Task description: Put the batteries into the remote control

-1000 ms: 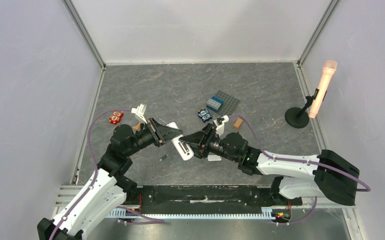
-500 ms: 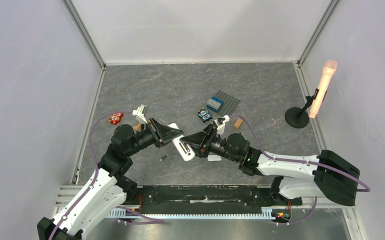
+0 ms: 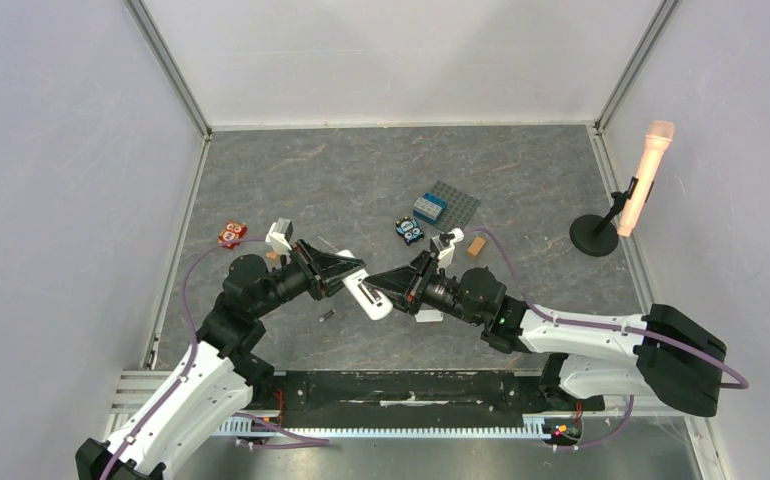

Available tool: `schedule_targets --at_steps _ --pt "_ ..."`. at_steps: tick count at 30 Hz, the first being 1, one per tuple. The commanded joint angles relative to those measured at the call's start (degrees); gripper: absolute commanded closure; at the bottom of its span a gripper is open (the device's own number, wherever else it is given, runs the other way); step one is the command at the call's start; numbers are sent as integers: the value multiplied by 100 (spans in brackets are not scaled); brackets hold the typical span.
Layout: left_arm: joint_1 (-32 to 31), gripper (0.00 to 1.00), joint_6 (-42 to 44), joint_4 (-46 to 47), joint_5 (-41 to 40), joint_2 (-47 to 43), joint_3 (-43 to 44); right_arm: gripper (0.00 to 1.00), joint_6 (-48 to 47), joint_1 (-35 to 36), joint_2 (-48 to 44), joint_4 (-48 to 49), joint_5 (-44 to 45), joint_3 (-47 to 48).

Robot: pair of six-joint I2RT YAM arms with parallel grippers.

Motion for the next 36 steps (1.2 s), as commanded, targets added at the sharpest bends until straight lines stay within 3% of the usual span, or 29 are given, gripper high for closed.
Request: schedule_targets --at_steps 1,3,6,10,13,19,23,29,33,36 --pt "28 98 -379 730 -157 -120 -1 81 -280 13 -73 -591 71 -39" --pt "29 98 -225 602 -196 -138 -3 74 -315 3 -148 -561 102 -39" --pt "29 98 196 347 -316 -171 13 51 -410 -29 -312 -440 130 -44" --pt "33 98 919 -295 -586 -190 109 27 -726 -160 -537 -394 81 37" --pt "40 98 1272 -712 -835 -197 241 18 -1020 -283 -670 -567 29 83" --pt "52 98 2264 -2854 -2315 -180 1158 17 -1773 -661 -971 -879 -11 -132" --pt "52 98 2926 -4272 -3718 -217 1892 22 -3462 -968 -754 -1307 -486 140" --pt "52 98 3686 -5153 -4775 -466 2675 33 -6838 -880 782 -3115 -1486 1713" --pt "52 98 3920 -5332 -5022 -492 2983 34 -8644 -292 2051 -4376 -1236 2903" --pt "47 98 3962 -5491 -5133 -482 3161 33 -9257 88 2838 -4838 -925 3639"
